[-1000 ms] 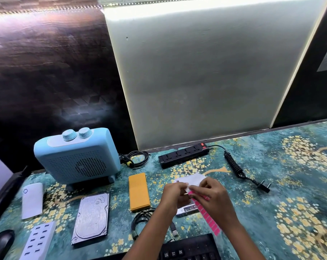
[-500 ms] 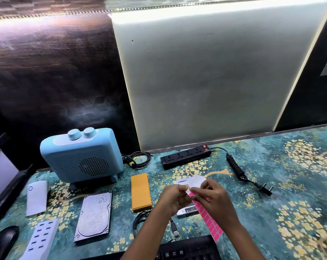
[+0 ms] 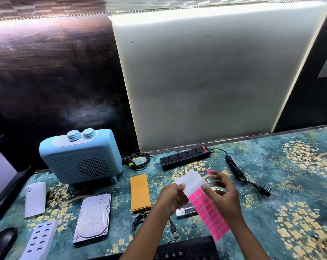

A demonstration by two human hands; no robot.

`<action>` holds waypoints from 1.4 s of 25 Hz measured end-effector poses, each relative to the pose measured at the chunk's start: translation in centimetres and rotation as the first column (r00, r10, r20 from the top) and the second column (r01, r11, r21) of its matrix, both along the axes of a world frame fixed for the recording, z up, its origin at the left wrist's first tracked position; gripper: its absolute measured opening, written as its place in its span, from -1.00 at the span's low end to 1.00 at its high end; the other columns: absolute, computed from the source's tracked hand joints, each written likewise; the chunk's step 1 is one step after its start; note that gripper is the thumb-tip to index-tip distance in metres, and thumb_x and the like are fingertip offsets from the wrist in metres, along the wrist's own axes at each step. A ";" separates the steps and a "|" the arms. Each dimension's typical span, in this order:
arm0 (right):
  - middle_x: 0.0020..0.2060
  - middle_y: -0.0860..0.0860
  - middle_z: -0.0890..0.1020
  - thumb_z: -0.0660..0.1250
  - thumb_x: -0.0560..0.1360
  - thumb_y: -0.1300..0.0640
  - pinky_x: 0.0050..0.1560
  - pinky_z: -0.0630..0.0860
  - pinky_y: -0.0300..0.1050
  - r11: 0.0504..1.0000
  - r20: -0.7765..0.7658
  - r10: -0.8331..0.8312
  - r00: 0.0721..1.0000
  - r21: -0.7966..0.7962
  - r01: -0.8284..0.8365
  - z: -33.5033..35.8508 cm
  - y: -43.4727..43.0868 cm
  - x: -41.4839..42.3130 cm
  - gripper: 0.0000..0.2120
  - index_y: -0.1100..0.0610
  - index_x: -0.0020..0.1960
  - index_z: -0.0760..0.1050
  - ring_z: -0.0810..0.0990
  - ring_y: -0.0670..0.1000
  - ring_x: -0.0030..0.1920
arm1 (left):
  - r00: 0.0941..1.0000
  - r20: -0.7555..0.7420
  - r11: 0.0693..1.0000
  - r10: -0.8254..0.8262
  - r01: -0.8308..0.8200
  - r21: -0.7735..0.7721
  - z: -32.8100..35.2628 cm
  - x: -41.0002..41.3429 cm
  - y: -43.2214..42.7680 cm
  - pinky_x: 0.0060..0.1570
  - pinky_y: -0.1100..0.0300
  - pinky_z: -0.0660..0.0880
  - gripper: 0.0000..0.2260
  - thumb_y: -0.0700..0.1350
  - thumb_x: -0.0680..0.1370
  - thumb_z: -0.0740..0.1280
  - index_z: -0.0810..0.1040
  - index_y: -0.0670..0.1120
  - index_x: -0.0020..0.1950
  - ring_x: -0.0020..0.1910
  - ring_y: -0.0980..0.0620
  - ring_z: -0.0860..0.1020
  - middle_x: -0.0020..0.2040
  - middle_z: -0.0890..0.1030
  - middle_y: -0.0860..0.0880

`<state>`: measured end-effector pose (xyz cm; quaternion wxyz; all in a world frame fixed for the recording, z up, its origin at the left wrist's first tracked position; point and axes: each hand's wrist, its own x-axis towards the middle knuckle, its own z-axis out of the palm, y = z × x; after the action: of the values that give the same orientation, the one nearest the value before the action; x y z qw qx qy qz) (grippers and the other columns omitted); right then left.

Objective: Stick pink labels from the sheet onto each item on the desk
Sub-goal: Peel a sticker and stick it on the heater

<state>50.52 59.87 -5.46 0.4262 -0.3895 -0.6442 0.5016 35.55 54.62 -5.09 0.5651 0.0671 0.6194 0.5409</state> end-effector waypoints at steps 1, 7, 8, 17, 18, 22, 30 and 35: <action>-0.02 -0.05 0.54 0.46 0.34 0.25 -0.08 0.52 -0.08 1.000 0.032 0.006 0.999 -0.028 -0.005 -0.2 0.2 0.2 -0.56 -0.10 0.12 0.47 0.55 -0.05 -0.05 | 1.000 -0.004 1.000 -0.005 0.005 0.002 -0.1 0.1 0.0 -0.33 0.18 0.56 -0.95 -0.23 0.55 0.24 0.44 -0.21 -0.06 -0.52 0.02 0.59 -0.38 0.62 -0.09; -0.19 0.08 0.66 0.38 0.38 0.34 -0.39 0.52 -0.21 0.991 0.213 0.035 0.976 -0.131 -0.007 -1.1 0.5 1.0 -0.47 -0.07 0.21 0.33 0.62 0.09 -0.32 | 0.992 -0.081 0.996 -0.092 0.093 0.006 -0.1 0.8 -0.4 -0.27 0.19 0.41 -0.88 -0.16 0.58 0.21 0.45 -0.09 -0.15 -0.45 0.08 0.60 -0.30 0.61 0.00; -0.20 0.09 0.66 0.38 0.38 0.34 -0.43 0.50 -0.23 0.992 0.264 0.007 0.965 -0.127 0.027 -1.5 0.7 1.1 -0.48 -0.08 0.21 0.33 0.62 0.06 -0.34 | 0.988 -0.115 0.994 -0.105 0.104 -0.009 -0.2 0.7 -0.6 -0.23 0.19 0.40 -0.90 -0.14 0.58 0.21 0.47 -0.05 -0.12 -0.33 0.06 0.61 -0.20 0.61 0.01; -0.10 0.24 0.62 0.33 0.35 0.46 -0.39 0.38 -0.12 0.960 0.496 -0.239 0.835 -0.009 0.280 -5.5 3.6 3.7 -0.52 0.16 0.22 0.40 0.54 0.15 -0.29 | 0.976 -0.185 0.993 -0.114 0.108 -0.041 -1.2 -1.0 -1.6 -0.06 0.13 0.38 -0.90 -0.10 0.57 0.21 0.52 -0.03 -0.06 -0.13 0.00 0.60 -0.10 0.65 0.04; -0.09 0.24 0.61 0.31 0.34 0.47 -0.35 0.39 -0.08 0.963 0.533 -0.241 0.811 0.027 0.268 -5.9 3.7 3.8 -0.52 0.16 0.21 0.42 0.54 0.17 -0.27 | 0.976 -0.188 0.994 -0.113 0.108 -0.036 -1.2 -1.1 -1.7 -0.03 0.11 0.38 -0.90 -0.11 0.58 0.21 0.52 -0.04 -0.04 -0.12 -0.01 0.60 -0.10 0.65 0.04; 0.01 0.26 0.58 0.30 0.31 0.50 -0.16 0.46 0.04 0.958 0.677 -0.287 0.678 0.203 0.203 -6.9 3.7 3.5 -0.52 0.20 0.19 0.46 0.53 0.24 -0.05 | 0.976 -0.188 0.994 -0.109 0.106 -0.028 -0.9 -1.4 -2.3 -0.07 0.12 0.40 -0.87 -0.12 0.59 0.19 0.53 -0.05 -0.03 -0.12 -0.01 0.60 -0.10 0.65 0.03; 0.16 0.17 0.48 0.36 0.36 0.38 0.13 0.42 0.01 0.989 0.452 -0.145 0.880 0.092 0.116 -4.0 0.1 -2.5 -0.54 0.16 0.23 0.42 0.46 0.18 0.17 | 0.961 -0.265 0.997 0.074 -0.067 0.038 -0.7 -4.1 -4.9 -0.01 0.07 0.37 -0.95 -0.17 0.54 0.29 0.53 -0.07 -0.03 -0.04 -0.06 0.58 0.05 0.61 -0.08; 0.18 0.05 0.47 0.39 0.35 0.35 0.17 0.29 -0.17 0.985 0.371 -0.075 0.925 0.175 0.009 -1.4 -4.3 -9.0 -0.50 0.12 0.25 0.40 0.42 0.04 0.20 | 0.940 -0.262 0.973 0.218 -0.191 0.127 -0.3 -7.9 -7.7 -0.04 0.09 0.35 -0.92 -0.20 0.55 0.25 0.50 -0.04 -0.07 -0.09 -0.02 0.57 -0.02 0.61 -0.05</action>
<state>41.57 55.60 -6.90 0.3371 -0.4545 -0.7459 0.3514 27.62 46.88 -5.35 0.4104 0.1045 0.6676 0.6123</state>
